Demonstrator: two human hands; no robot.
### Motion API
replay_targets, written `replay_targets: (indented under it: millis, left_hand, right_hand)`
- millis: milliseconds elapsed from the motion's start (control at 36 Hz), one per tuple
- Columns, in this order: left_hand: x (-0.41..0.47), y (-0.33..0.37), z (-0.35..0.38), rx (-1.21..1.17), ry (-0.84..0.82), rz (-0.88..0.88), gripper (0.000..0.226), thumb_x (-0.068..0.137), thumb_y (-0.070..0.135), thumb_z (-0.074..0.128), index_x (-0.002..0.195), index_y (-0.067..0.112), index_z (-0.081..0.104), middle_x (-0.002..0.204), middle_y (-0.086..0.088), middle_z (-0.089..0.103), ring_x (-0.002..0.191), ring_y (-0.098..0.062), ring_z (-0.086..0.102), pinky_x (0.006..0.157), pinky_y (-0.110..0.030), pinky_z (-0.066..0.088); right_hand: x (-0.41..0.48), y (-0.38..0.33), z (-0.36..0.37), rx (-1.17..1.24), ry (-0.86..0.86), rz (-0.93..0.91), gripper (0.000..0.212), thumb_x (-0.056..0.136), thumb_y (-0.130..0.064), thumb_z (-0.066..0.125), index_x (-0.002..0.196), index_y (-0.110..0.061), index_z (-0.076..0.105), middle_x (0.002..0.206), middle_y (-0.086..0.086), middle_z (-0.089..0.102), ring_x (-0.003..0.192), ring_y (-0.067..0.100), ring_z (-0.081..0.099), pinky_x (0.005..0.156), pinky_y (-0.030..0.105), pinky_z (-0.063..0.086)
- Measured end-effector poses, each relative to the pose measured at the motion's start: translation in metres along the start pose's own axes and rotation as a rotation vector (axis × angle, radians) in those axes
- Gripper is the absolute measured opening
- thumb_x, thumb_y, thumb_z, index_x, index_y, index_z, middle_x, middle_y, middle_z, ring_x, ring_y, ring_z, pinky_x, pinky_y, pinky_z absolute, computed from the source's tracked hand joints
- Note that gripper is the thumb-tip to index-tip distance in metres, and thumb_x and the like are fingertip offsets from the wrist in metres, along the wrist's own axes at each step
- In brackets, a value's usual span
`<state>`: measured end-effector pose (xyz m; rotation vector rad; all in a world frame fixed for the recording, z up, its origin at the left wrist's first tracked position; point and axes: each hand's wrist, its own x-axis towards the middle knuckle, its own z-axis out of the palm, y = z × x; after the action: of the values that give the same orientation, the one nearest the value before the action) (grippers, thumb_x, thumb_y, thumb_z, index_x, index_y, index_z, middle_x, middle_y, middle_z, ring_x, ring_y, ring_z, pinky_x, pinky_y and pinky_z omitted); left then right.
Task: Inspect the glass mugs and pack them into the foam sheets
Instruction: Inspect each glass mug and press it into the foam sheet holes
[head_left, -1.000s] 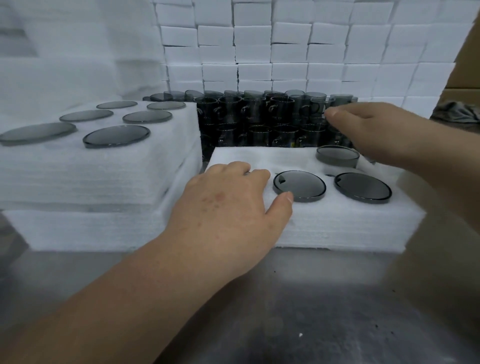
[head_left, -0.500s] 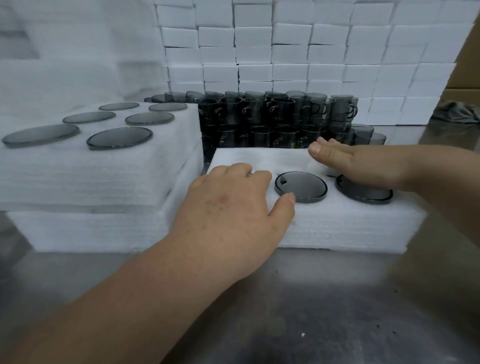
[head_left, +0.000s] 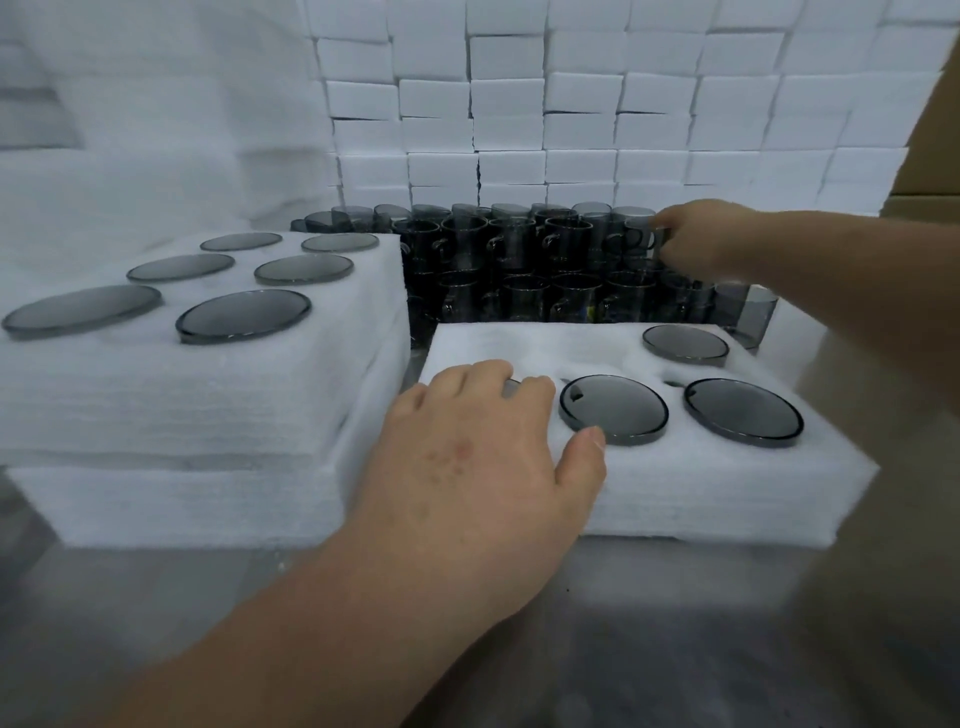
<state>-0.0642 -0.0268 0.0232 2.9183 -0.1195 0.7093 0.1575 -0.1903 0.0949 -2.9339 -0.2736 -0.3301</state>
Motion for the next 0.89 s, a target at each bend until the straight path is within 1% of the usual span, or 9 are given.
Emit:
replay_targets:
  millis: [111, 222, 333, 472, 584, 667, 723, 778, 889]
  left_hand:
    - [0.001, -0.001, 0.001, 0.003, 0.002, 0.009, 0.077, 0.067, 0.06, -0.008, 0.121, 0.038, 0.043, 0.124, 0.017, 0.044, 0.116, -0.004, 0.035, 0.097, -0.024, 0.025]
    - [0.001, 0.0, 0.002, 0.006, 0.004, 0.005, 0.08, 0.066, 0.059, -0.009, 0.124, 0.037, 0.042, 0.129, 0.017, 0.041, 0.121, -0.005, 0.032, 0.1, -0.025, 0.023]
    - [0.0, -0.001, 0.002, 0.007, 0.002, 0.006, 0.082, 0.066, 0.059, -0.01, 0.125, 0.036, 0.042, 0.13, 0.015, 0.041, 0.123, -0.006, 0.032, 0.102, -0.026, 0.023]
    - [0.0, -0.001, 0.002, 0.014, 0.008, 0.008, 0.082, 0.067, 0.059, -0.01, 0.124, 0.035, 0.044, 0.129, 0.015, 0.042, 0.122, -0.006, 0.034, 0.102, -0.025, 0.024]
    - [0.0, 0.0, 0.003, 0.009, 0.011, 0.005, 0.082, 0.066, 0.059, -0.01, 0.124, 0.036, 0.043, 0.129, 0.015, 0.042, 0.122, -0.005, 0.033, 0.101, -0.025, 0.023]
    - [0.0, -0.001, 0.003, 0.008, 0.009, 0.005, 0.081, 0.067, 0.059, -0.01, 0.124, 0.036, 0.042, 0.129, 0.016, 0.041, 0.122, -0.005, 0.033, 0.101, -0.025, 0.023]
    - [0.0, -0.001, 0.003, 0.005, 0.005, 0.004, 0.08, 0.068, 0.059, -0.009, 0.124, 0.036, 0.042, 0.129, 0.016, 0.042, 0.122, -0.005, 0.033, 0.101, -0.025, 0.023]
    - [0.001, -0.001, 0.003, 0.006, 0.001, 0.003, 0.08, 0.068, 0.059, -0.01, 0.125, 0.035, 0.041, 0.13, 0.016, 0.041, 0.122, -0.005, 0.033, 0.101, -0.025, 0.023]
    - [0.001, -0.001, 0.001, 0.015, -0.008, -0.003, 0.081, 0.067, 0.059, -0.011, 0.125, 0.036, 0.04, 0.131, 0.016, 0.04, 0.123, -0.005, 0.032, 0.101, -0.025, 0.023]
  right_hand:
    - [0.007, -0.008, 0.006, -0.186, -0.094, -0.069, 0.051, 0.091, -0.015, 0.041, 0.141, -0.024, 0.036, 0.146, 0.009, 0.036, 0.129, 0.032, 0.036, 0.102, 0.038, 0.034]
    - [0.007, -0.019, 0.015, -0.29, -0.214, -0.13, 0.04, 0.092, -0.02, 0.047, 0.13, -0.007, 0.049, 0.134, 0.017, 0.048, 0.119, 0.033, 0.045, 0.098, 0.039, 0.039]
    - [0.011, -0.02, 0.023, -0.343, -0.244, -0.128, 0.041, 0.094, -0.023, 0.049, 0.13, -0.004, 0.049, 0.131, 0.016, 0.05, 0.116, 0.033, 0.048, 0.095, 0.037, 0.041]
    - [0.018, -0.018, 0.031, -0.394, -0.237, -0.105, 0.026, 0.093, -0.017, 0.047, 0.107, 0.001, 0.06, 0.097, 0.015, 0.058, 0.081, 0.026, 0.049, 0.071, 0.031, 0.042]
    - [0.021, -0.016, 0.035, -0.438, -0.179, -0.071, 0.017, 0.09, -0.007, 0.045, 0.094, -0.001, 0.06, 0.07, 0.006, 0.044, 0.063, 0.02, 0.042, 0.058, 0.028, 0.037]
    - [0.022, -0.016, 0.036, -0.448, -0.155, -0.079, 0.023, 0.09, -0.006, 0.044, 0.099, 0.0, 0.063, 0.075, 0.007, 0.049, 0.066, 0.022, 0.045, 0.051, 0.025, 0.035]
    - [0.024, -0.015, 0.036, -0.45, -0.157, -0.108, 0.026, 0.092, -0.008, 0.043, 0.105, -0.002, 0.064, 0.096, 0.012, 0.061, 0.078, 0.026, 0.053, 0.058, 0.026, 0.039]
    - [0.025, -0.016, 0.033, -0.462, -0.14, -0.127, 0.026, 0.092, -0.008, 0.041, 0.105, -0.002, 0.063, 0.108, 0.014, 0.062, 0.087, 0.029, 0.056, 0.064, 0.027, 0.041]
    - [0.017, -0.019, 0.017, -0.425, -0.05, -0.116, 0.026, 0.091, -0.006, 0.04, 0.103, -0.001, 0.063, 0.101, 0.015, 0.061, 0.076, 0.025, 0.048, 0.055, 0.025, 0.038]
